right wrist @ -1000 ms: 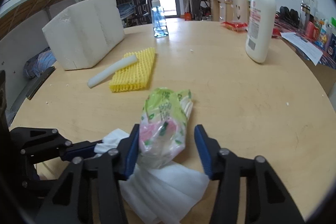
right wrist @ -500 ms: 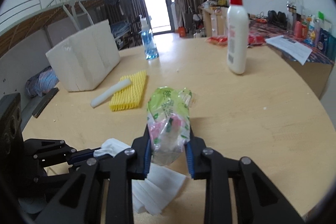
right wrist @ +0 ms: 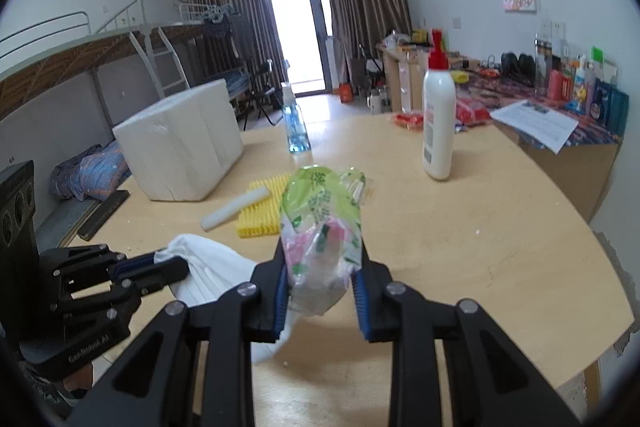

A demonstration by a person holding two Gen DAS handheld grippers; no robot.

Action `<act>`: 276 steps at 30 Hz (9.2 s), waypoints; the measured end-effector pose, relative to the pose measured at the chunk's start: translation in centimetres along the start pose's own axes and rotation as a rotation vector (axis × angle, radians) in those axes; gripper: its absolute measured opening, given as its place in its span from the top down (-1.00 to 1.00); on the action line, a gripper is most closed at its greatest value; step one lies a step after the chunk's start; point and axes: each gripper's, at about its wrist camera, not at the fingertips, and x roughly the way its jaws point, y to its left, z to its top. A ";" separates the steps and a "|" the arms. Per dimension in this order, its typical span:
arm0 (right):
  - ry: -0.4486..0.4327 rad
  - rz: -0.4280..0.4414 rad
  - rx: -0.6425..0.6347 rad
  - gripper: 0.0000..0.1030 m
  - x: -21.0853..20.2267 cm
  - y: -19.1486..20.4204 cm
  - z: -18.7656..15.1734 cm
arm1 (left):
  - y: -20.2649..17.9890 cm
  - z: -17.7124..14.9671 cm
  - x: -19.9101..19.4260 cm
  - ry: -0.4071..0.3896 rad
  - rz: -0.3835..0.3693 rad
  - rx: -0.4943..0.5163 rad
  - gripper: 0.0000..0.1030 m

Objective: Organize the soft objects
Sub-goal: 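Lift the cloth and bag and carry both over the white foam box, then lower the white cloth into the foam box and open the left gripper, then lower the plastic bag into the foam box and open the right gripper, then move both tools back from the box toward the yellow mesh sleeve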

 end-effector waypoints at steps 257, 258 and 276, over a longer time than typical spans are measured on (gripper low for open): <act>-0.206 0.191 -0.271 -0.99 1.3 16.2 13.0 | 16.3 7.1 -15.9 -0.302 0.596 -0.213 -0.98; -0.211 0.191 -0.269 -0.99 0.9 16.2 12.7 | 16.0 7.1 -16.0 -0.301 0.596 -0.212 -0.98; -0.289 0.189 -0.280 -0.99 -5.9 14.8 8.6 | 10.2 5.7 -18.9 -0.350 0.566 -0.161 -0.98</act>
